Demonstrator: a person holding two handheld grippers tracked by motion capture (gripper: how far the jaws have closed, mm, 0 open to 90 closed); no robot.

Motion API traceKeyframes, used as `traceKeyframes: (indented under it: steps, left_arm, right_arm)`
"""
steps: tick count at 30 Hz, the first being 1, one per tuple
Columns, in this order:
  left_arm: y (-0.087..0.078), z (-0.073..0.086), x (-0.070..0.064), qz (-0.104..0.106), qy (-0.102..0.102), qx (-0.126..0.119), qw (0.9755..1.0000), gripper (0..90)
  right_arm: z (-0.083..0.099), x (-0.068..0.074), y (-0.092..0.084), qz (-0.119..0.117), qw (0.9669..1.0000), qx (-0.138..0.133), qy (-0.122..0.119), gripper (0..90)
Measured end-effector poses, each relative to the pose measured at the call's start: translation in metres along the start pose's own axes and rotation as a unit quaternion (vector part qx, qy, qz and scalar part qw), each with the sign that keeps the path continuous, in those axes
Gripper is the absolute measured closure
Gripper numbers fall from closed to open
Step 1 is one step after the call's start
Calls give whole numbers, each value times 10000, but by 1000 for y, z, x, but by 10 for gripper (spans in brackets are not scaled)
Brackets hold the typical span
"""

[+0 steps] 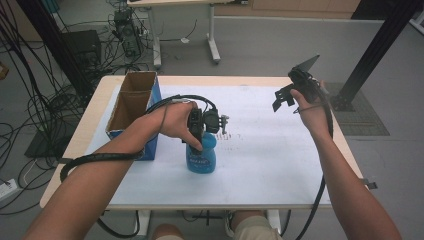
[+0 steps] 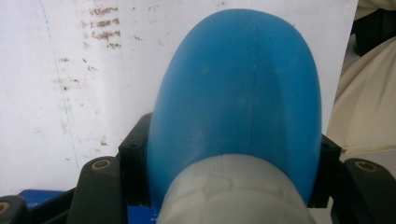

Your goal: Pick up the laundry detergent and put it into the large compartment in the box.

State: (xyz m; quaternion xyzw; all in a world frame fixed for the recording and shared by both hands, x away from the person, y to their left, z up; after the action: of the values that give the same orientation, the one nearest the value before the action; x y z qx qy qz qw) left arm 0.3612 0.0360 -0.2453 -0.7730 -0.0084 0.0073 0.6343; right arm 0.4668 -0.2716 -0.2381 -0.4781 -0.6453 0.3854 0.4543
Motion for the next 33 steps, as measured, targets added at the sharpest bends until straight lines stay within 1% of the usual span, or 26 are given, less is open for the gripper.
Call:
traceKeyframes:
  steps: [6, 7, 9, 13, 14, 15, 16, 17, 21, 23, 24, 25, 28, 30, 31, 33]
  left_arm:
    - [0, 0, 0, -2, -33, 13, 10000, 372]
    - [0, -2, -1, 21, -52, 77, 10000, 372]
    - [-1, -3, -1, 18, -65, 99, 9999, 373]
    - [-6, -7, 1, 10, -176, 115, 9998, 373]
    - [-7, -8, 1, 26, -247, 137, 9996, 373]
    - [-10, -9, 3, 50, -320, 180, 9993, 373]
    - [-13, -10, 4, 55, -380, 159, 9991, 373]
    - [-13, -10, 4, 55, -380, 159, 9991, 373]
    - [-32, -13, 6, -105, -628, 98, 9979, 373]
    - [-43, -15, 8, -192, -709, 92, 9973, 373]
    - [-48, -15, 8, -251, -784, 49, 9966, 373]
    - [-53, -16, 9, -266, -864, 85, 9959, 373]
    - [-68, -16, 11, -401, -1075, 75, 9934, 373]
    - [-80, -16, 13, -476, -1227, 78, 9913, 373]
    - [-86, -17, 14, -492, -1309, 120, 9901, 373]
    - [-98, -16, 17, -558, -1489, 103, 9872, 373]
  right_arm:
    - [1, 0, 0, -11, 10000, 1, -10, 60]
    - [1, 0, 0, -17, 10000, -12, -10, 60]
    - [2, 0, 0, 9, 10000, -17, -6, 60]
    - [4, -1, 1, 17, 10000, 1, -9, 60]
    - [5, -2, 1, 5, 10000, 0, -7, 60]
    - [5, -2, 1, 21, 10000, -3, 4, 60]
    - [6, -3, 1, 24, 10000, 4, 5, 60]
    - [6, -3, 1, 24, 10000, 4, 5, 60]
    - [6, -4, 1, 15, 10000, -3, 13, 60]
    - [6, -2, 0, 15, 10000, -11, -4, 60]
    - [7, -2, 0, 24, 10000, -19, -24, 60]
    - [7, -1, 0, 19, 10000, -20, -22, 60]
    - [7, 1, 0, 19, 10000, -8, -49, 60]
    - [7, 3, 1, 14, 10000, -9, -90, 60]
    - [7, 4, 1, 11, 10000, 20, -84, 60]
    - [6, 5, 2, 14, 9999, 32, -95, 60]
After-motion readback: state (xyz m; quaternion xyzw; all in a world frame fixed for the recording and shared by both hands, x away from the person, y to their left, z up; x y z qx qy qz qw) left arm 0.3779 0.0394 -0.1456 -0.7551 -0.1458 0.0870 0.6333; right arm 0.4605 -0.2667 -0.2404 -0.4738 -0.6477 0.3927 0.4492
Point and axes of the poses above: each handheld gripper's, and its own axes: y roughly forward along the jaws, z roughly out of its underside, x roughly to its left, the point moved 8 cm from there along y, roughly forward along the jaws, and after that the axes turned 12 degrees about -x, right-handed, at the moved point
